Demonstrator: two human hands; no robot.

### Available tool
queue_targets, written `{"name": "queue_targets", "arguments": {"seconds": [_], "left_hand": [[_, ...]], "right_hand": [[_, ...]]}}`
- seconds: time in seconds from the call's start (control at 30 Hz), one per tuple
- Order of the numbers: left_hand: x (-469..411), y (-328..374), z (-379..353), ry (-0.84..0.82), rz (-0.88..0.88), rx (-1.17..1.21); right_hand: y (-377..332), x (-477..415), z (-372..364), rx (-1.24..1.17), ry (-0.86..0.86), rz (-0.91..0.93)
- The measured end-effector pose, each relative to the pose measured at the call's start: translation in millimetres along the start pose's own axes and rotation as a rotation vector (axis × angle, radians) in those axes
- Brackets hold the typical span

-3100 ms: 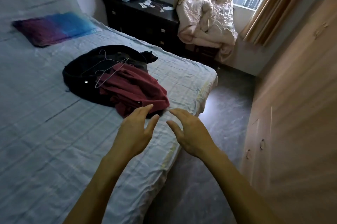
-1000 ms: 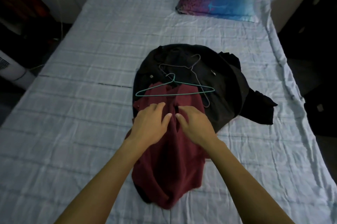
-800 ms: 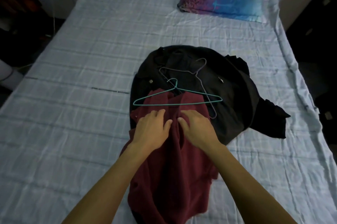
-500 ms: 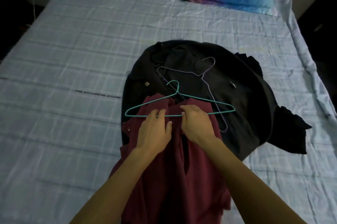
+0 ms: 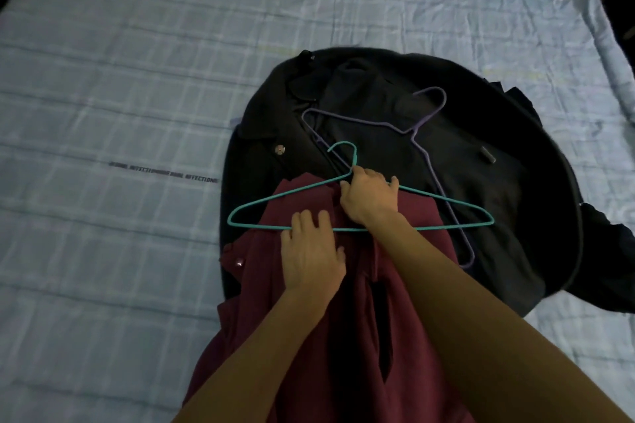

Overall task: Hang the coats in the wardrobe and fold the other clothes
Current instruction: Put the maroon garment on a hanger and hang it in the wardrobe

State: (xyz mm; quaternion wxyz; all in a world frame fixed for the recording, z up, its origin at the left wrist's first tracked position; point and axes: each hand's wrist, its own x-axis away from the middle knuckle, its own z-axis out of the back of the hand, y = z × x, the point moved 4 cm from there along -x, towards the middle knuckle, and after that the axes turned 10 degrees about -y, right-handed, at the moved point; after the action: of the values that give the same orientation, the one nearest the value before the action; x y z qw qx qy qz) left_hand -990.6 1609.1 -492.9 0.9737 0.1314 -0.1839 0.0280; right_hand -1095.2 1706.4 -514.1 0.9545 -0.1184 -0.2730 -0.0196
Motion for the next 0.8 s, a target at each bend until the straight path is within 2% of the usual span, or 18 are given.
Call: {"name": "queue_targets", "arguments": {"seconds": [0.13, 0.3, 0.4, 0.57, 0.67, 0.8], "left_hand": [[-1, -19, 0, 0.072, -0.048, -0.017], [19, -40, 18, 0.059, -0.047, 0.082], [35, -43, 42, 0.126, -0.051, 0.134], [74, -38, 67, 0.27, -0.195, 0.131], [101, -32, 71, 0.372, -0.26, 0.11], [125, -29, 74, 0.452, -0.266, 0.161]], "right_hand": [[-4, 0, 6, 0.059, 0.167, -0.042], [2, 26, 26, -0.203, 0.188, -0.1], [8, 53, 35, -0.348, 0.174, -0.139], [25, 99, 45, -0.654, 0.171, -0.21], [32, 126, 52, -0.728, 0.184, -0.228], [49, 165, 71, -0.776, 0.312, -0.235]]}}
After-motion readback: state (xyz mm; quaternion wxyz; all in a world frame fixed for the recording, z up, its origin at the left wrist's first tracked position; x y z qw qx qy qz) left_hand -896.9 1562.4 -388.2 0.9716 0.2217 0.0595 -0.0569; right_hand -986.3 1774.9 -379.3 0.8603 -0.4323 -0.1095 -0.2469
